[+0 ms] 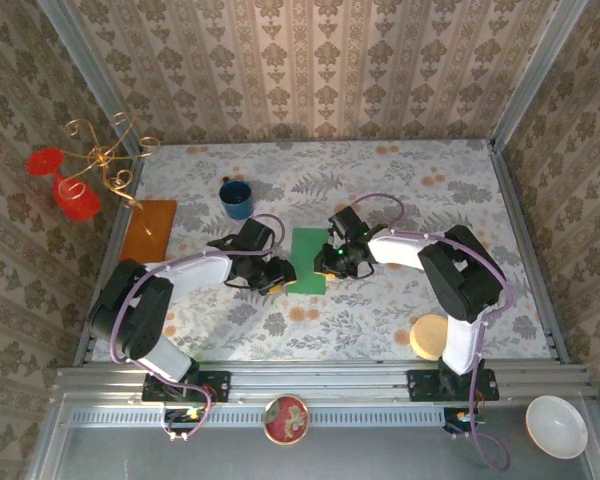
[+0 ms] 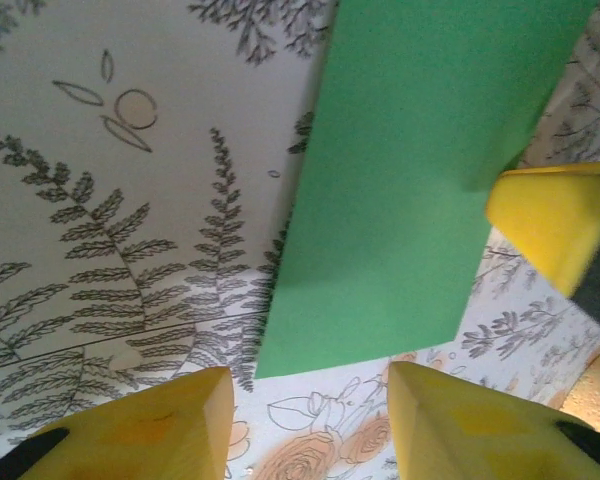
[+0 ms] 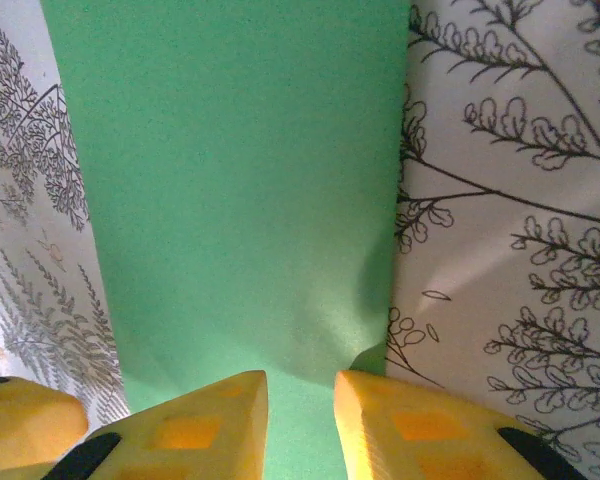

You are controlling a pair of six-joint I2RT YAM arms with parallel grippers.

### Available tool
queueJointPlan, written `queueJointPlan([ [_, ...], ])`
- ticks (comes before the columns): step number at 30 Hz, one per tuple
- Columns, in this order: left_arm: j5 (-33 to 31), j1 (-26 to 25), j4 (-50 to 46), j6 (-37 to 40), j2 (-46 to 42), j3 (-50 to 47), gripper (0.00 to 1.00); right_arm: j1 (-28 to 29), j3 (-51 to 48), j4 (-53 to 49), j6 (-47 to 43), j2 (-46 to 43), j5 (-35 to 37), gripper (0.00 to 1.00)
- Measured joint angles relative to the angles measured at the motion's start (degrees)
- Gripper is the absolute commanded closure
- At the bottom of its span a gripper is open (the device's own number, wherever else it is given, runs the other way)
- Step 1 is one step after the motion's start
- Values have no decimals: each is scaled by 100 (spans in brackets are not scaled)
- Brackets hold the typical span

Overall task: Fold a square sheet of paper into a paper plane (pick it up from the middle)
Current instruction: Rotate the square sheet of paper at the center of the table, then third fold the triangle at the center of the table.

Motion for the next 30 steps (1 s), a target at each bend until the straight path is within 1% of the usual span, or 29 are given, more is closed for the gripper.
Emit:
queueJointPlan([
  [5, 63, 0, 94, -116, 66, -37, 63, -4, 9, 0, 0, 13, -7, 71],
  [11, 192, -33, 260, -181, 256, -50, 64, -9, 9, 0, 0, 13, -7, 71],
  [25, 293, -28, 306, -181, 415, -44, 62, -28, 9, 0, 0, 17, -20, 71],
  [30, 452, 33, 358, -181, 448, -44, 63, -28, 9, 0, -2, 17, -24, 71],
])
